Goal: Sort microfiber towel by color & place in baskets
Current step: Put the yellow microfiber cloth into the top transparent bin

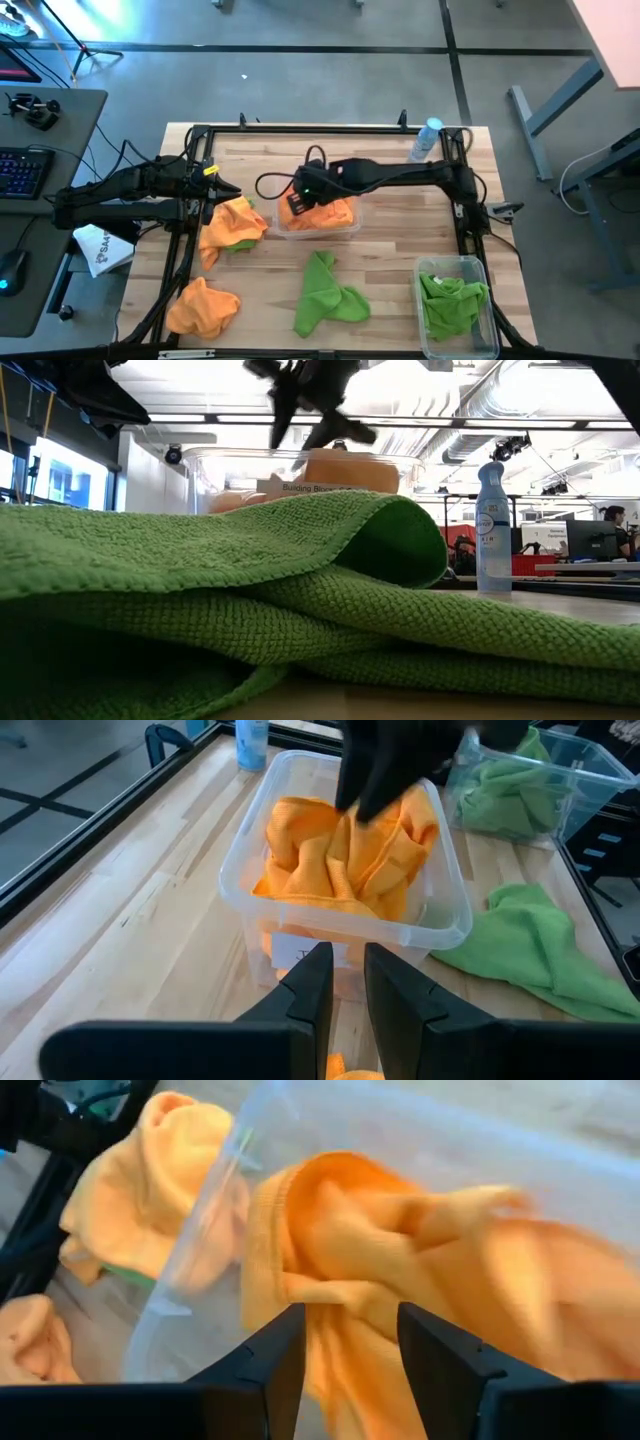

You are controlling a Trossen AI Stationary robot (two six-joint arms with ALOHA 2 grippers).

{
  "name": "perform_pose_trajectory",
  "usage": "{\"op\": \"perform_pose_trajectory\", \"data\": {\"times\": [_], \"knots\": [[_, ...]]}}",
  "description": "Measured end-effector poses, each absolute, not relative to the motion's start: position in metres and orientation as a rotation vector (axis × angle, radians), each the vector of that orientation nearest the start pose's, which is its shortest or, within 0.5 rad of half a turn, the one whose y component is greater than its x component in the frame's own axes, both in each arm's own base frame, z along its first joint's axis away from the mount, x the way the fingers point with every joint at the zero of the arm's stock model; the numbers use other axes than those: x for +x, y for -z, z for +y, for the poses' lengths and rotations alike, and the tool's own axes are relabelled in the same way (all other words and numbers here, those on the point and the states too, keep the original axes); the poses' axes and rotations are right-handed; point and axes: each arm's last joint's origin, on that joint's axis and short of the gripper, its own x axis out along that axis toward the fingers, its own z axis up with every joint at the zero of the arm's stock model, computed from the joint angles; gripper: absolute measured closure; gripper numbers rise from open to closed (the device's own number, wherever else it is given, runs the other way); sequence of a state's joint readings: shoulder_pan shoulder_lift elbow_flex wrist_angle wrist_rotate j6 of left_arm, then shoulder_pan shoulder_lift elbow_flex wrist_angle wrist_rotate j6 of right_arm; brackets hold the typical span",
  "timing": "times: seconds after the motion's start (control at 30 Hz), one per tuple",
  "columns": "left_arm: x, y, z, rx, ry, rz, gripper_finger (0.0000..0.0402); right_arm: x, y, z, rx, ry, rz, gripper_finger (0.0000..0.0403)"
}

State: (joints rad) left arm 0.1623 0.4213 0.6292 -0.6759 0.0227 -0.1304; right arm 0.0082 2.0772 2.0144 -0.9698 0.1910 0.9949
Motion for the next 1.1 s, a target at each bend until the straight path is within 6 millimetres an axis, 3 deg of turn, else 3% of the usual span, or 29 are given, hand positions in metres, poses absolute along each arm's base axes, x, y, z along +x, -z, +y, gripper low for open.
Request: {"op": "perform_pose_trajectory", "data": {"times": [0.13,0.23,0.4,0.83,1.1], "knots": [[0.092,-0.277,0.014,-0.173,-0.168,0.457,0.0354,0.428,-0.321,0.003,0.731,0.625,0.84,0.0275],[0.092,-0.277,0.014,-0.173,-0.17,0.457,0.0354,0.418,-0.34,0.013,0.657,0.563,0.821,0.0317],[0.092,-0.277,0.014,-0.172,-0.171,0.457,0.0354,0.399,-0.348,0.024,0.522,0.631,0.863,0.0395],[0.092,-0.277,0.015,-0.185,-0.179,0.459,0.0354,0.367,-0.365,0.072,0.249,0.47,0.964,0.0402],[0.093,-0.277,0.015,-0.185,-0.18,0.462,0.0354,0.35,-0.37,0.079,0.1,0.511,1.006,0.0402]]}}
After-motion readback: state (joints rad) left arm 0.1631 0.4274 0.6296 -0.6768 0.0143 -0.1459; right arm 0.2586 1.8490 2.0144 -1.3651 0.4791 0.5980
